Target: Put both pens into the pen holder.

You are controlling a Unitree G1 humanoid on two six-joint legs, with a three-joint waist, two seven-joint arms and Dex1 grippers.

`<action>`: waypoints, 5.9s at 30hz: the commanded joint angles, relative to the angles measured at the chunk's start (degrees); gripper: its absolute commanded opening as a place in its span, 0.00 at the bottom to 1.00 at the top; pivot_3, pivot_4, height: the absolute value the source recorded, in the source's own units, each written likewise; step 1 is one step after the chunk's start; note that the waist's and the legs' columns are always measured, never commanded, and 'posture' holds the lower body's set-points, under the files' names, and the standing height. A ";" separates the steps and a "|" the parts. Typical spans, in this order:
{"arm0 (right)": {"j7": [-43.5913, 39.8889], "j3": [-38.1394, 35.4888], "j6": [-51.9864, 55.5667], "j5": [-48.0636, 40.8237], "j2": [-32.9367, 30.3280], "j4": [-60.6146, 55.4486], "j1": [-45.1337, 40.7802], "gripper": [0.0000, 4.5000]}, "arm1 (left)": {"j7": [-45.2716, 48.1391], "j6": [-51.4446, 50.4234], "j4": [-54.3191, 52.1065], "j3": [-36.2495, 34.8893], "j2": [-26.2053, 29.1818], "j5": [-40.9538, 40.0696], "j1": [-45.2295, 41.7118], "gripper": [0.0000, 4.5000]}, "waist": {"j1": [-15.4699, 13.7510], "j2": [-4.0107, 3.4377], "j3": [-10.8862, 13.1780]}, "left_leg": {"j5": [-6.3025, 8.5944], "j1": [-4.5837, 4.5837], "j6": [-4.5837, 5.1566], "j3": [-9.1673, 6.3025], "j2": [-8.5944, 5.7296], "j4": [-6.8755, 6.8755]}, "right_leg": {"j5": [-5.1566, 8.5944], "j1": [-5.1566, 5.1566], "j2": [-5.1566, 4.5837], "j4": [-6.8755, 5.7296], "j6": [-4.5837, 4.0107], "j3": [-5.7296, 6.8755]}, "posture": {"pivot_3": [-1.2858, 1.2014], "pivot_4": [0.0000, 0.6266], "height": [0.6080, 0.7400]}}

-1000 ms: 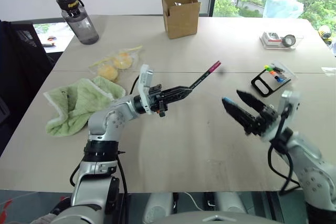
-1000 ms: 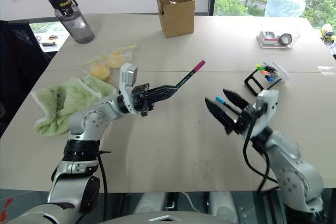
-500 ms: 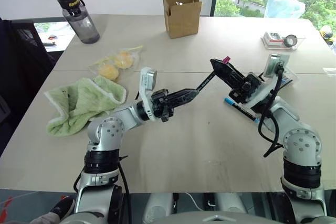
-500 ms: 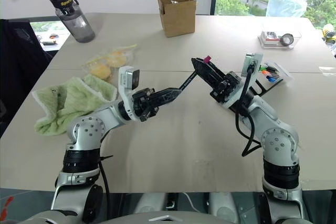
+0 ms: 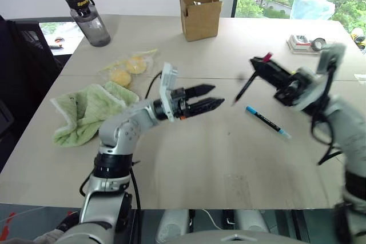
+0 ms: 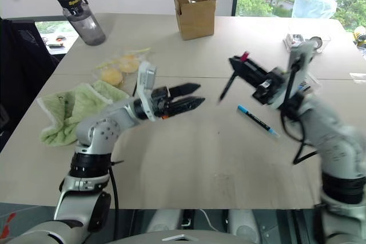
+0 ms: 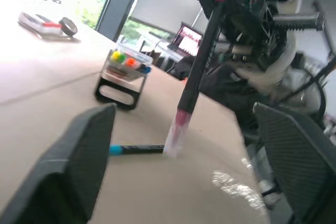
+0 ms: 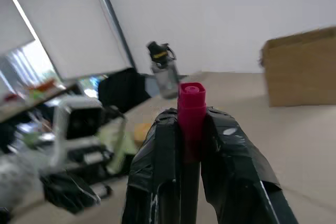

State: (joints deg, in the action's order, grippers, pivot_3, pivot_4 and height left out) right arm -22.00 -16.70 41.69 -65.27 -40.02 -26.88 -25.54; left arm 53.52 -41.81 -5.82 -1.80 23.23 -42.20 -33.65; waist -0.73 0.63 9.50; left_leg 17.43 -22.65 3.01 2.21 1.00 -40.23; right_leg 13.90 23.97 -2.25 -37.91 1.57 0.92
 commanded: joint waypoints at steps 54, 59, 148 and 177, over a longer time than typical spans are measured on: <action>-34.89 17.85 -42.98 62.42 -14.55 40.47 -15.76 0.99 | -5.38 6.17 -7.19 7.02 3.28 13.42 -0.91 0.92 | 0.03 -0.01 0.04 | -0.16 -0.13 -0.28 0.09 0.08 0.02 | -0.03 0.24 -0.18 -0.06 0.03 -0.11 | 0.52 0.24 0.97; -35.43 14.16 -32.46 54.84 -13.14 30.82 -13.26 0.99 | -4.88 6.26 -6.72 7.08 3.95 13.49 -0.43 0.92 | 0.06 -0.03 0.05 | -0.16 -0.13 -0.28 0.08 0.08 0.02 | -0.03 0.24 -0.19 -0.08 0.04 -0.11 | 0.52 0.24 0.97; -21.21 20.19 -5.10 27.60 10.13 1.96 8.04 0.40 | -17.95 -7.57 -9.40 0.83 -3.97 -19.67 7.11 0.00 | 0.01 0.00 0.01 | -0.16 0.13 -0.27 -0.17 -0.07 -0.08 | -0.10 -0.17 0.05 -0.06 0.15 0.04 | 0.52 0.24 0.97; -14.74 21.57 19.57 19.90 12.37 3.49 -3.48 0.05 | 2.51 -1.15 -3.30 12.38 2.36 3.67 -2.92 0.00 | 0.02 -0.01 0.02 | -0.14 -0.14 -0.24 -0.21 -0.03 -0.07 | -0.09 0.07 0.00 0.00 0.15 0.08 | 0.52 0.24 0.97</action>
State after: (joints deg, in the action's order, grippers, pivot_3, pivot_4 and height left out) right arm -36.55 6.21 62.08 -44.51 -27.77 -22.08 -27.95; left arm 54.88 -43.34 -7.98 11.57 25.85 -37.70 -35.83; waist -0.70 0.63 9.53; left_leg 17.30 -22.80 2.78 2.00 0.97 -40.30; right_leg 13.81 24.05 -2.25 -37.92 1.72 0.99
